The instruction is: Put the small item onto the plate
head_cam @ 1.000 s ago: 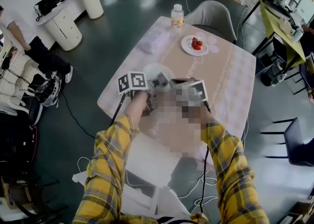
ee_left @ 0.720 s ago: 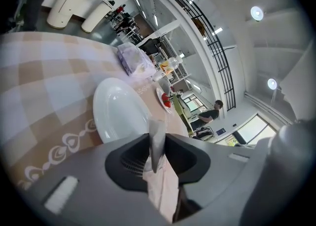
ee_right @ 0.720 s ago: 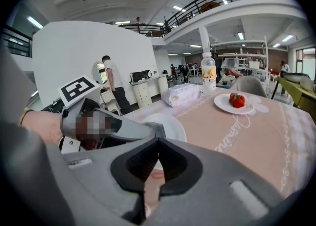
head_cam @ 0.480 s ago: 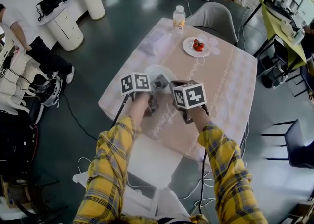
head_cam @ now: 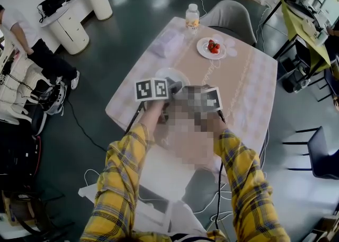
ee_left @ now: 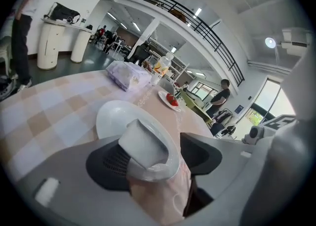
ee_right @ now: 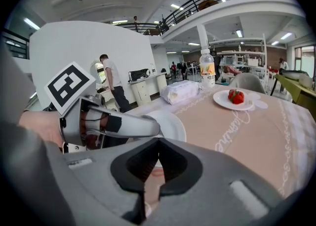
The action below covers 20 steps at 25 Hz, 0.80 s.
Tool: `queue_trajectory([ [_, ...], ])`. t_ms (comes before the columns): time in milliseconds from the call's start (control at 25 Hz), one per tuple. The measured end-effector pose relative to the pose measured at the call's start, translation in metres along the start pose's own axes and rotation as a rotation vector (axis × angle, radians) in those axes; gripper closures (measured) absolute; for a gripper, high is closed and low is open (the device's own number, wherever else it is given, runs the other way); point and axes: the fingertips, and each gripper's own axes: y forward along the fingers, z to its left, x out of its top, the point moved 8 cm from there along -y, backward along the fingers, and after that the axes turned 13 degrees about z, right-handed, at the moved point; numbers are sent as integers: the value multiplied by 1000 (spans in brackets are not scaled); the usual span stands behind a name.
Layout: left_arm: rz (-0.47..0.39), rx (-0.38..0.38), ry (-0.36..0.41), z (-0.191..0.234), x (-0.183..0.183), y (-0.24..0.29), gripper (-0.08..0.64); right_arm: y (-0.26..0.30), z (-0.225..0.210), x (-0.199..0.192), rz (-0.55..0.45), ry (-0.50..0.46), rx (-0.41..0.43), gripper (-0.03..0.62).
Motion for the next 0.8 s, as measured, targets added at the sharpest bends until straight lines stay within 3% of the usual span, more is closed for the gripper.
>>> queue_trajectory([
  [120, -17, 42, 47, -3, 0, 1, 201, 1, 3, -3, 12, -6, 3, 597],
  [440, 15, 119, 204, -5, -7, 4, 137, -3, -5, -10, 22, 2, -35, 597],
  [800, 52, 128, 262, -5, -10, 3, 154, -7, -8, -9, 31, 9, -75, 597],
])
